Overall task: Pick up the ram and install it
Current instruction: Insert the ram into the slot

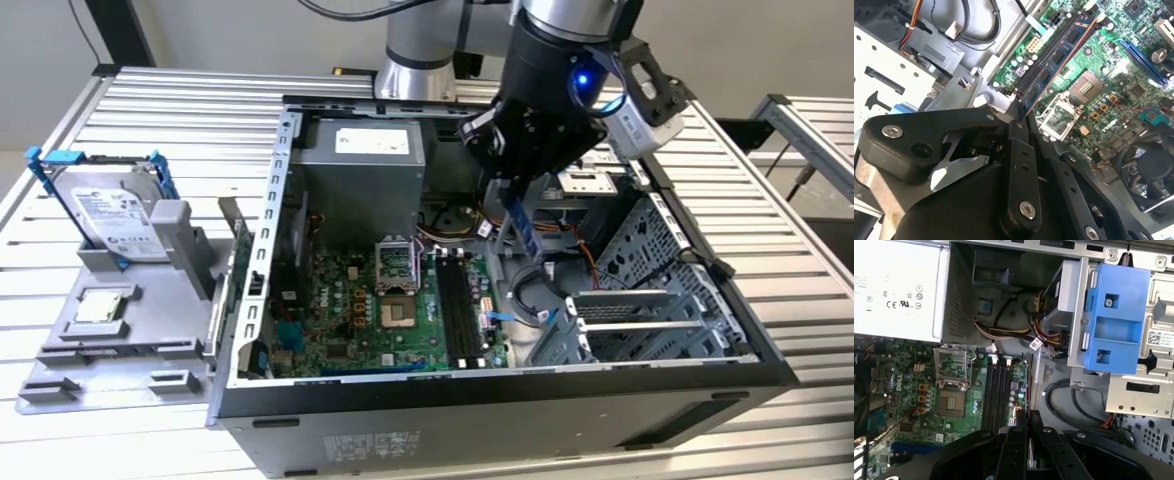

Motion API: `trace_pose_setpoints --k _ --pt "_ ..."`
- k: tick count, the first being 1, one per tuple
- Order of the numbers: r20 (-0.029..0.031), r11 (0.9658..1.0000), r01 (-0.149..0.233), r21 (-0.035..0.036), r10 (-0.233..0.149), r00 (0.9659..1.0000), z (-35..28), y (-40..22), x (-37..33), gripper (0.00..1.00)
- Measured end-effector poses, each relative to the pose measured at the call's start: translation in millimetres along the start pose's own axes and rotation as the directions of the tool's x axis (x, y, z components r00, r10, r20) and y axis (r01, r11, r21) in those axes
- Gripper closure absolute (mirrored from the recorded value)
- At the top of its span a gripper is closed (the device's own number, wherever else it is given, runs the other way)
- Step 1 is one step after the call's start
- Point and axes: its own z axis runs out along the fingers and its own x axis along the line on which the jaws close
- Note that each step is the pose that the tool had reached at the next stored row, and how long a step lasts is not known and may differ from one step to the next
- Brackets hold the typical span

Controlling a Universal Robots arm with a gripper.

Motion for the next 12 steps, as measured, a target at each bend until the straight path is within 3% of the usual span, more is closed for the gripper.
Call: trace_pose_setpoints --k 12 --pt "0.0102 1.0000 0.000 0.0009 0.000 0.9999 15.8 -0.3 0.4 1.00"
